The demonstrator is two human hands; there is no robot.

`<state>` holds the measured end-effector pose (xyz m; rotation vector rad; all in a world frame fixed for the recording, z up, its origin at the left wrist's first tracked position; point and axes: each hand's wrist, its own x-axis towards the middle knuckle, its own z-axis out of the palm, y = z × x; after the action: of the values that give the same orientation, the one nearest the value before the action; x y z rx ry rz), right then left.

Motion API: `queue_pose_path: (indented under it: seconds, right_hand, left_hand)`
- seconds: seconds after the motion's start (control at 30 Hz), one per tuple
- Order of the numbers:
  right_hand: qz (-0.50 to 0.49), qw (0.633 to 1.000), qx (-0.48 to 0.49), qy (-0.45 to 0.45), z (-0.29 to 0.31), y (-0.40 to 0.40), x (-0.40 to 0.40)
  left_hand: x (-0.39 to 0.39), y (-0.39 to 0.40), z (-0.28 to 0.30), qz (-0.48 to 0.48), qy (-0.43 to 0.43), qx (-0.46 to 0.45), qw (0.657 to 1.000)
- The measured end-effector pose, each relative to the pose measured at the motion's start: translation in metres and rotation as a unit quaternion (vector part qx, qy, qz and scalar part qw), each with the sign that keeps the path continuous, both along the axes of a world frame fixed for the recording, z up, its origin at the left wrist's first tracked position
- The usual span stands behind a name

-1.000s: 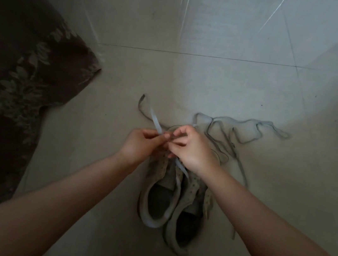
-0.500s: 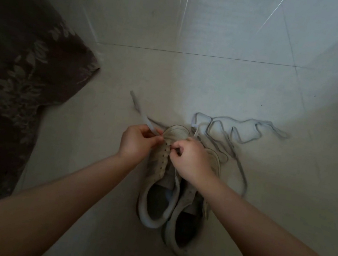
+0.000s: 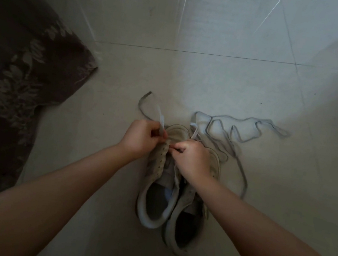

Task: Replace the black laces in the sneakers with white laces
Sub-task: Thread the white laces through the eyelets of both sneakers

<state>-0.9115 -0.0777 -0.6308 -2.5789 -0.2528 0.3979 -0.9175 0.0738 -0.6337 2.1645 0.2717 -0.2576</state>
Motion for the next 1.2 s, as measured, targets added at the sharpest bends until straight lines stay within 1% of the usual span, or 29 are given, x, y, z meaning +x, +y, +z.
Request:
queue_pose_path:
  seconds: [0.13,0.2,0.3,0.37,0.43,0.5,0.57,0.63,0.7,0.77,0.83,1.0,1.1,1.2]
  right_hand:
    - [0.000,0.999,0.040,-0.008,0.000,0.000,-0.002]
    - [-0.013,0.998,0.062,-0.004,-0.002,0.002,-0.003]
    - [-0.018,0.997,0.072,0.000,-0.005,0.002,-0.004]
    - [-0.012,0.998,0.066,-0.003,-0.005,0.003,-0.003]
    - [-0.014,0.997,0.068,-0.016,-0.007,0.004,-0.003]
    - [-0.023,0.997,0.069,-0.017,-0.008,0.005,-0.003]
    - [-0.032,0.997,0.068,-0.021,-0.011,0.007,-0.004]
    - [-0.041,0.997,0.064,-0.028,-0.012,0.007,-0.005]
    - [-0.046,0.997,0.061,-0.033,-0.014,0.008,-0.006]
    - [-0.048,0.996,0.059,-0.035,-0.017,0.009,-0.004]
    - [-0.050,0.996,0.060,-0.036,-0.018,0.012,-0.001]
    - [-0.044,0.997,0.060,-0.018,-0.014,0.011,0.006]
    - [-0.014,1.000,0.018,-0.011,-0.012,0.010,0.010]
    - [-0.006,1.000,-0.014,0.011,-0.011,0.014,0.014]
  left_hand:
    - [0.009,0.012,-0.004,-0.017,0.055,-0.023,0.998]
    - [0.013,0.018,-0.003,-0.044,0.070,-0.036,0.996]
    - [0.019,0.025,0.001,-0.117,0.064,-0.039,0.990]
    - [0.018,0.026,0.001,-0.138,0.049,-0.042,0.988]
    - [0.012,0.022,-0.004,-0.119,0.029,-0.033,0.992]
    - [0.007,0.017,-0.010,-0.072,0.008,-0.026,0.997]
    - [0.003,0.015,-0.016,-0.013,-0.002,-0.046,0.999]
    - [0.000,0.014,-0.018,0.040,0.024,-0.094,0.995]
    - [-0.001,0.013,-0.018,0.065,0.056,-0.136,0.987]
    - [0.001,0.014,-0.017,0.070,0.084,-0.166,0.980]
    - [0.006,0.017,-0.014,0.052,0.105,-0.176,0.977]
    - [0.017,0.021,-0.012,-0.009,0.116,-0.145,0.983]
    - [0.023,0.020,-0.013,-0.045,0.106,-0.089,0.989]
    - [0.019,0.017,-0.014,-0.045,0.085,-0.058,0.994]
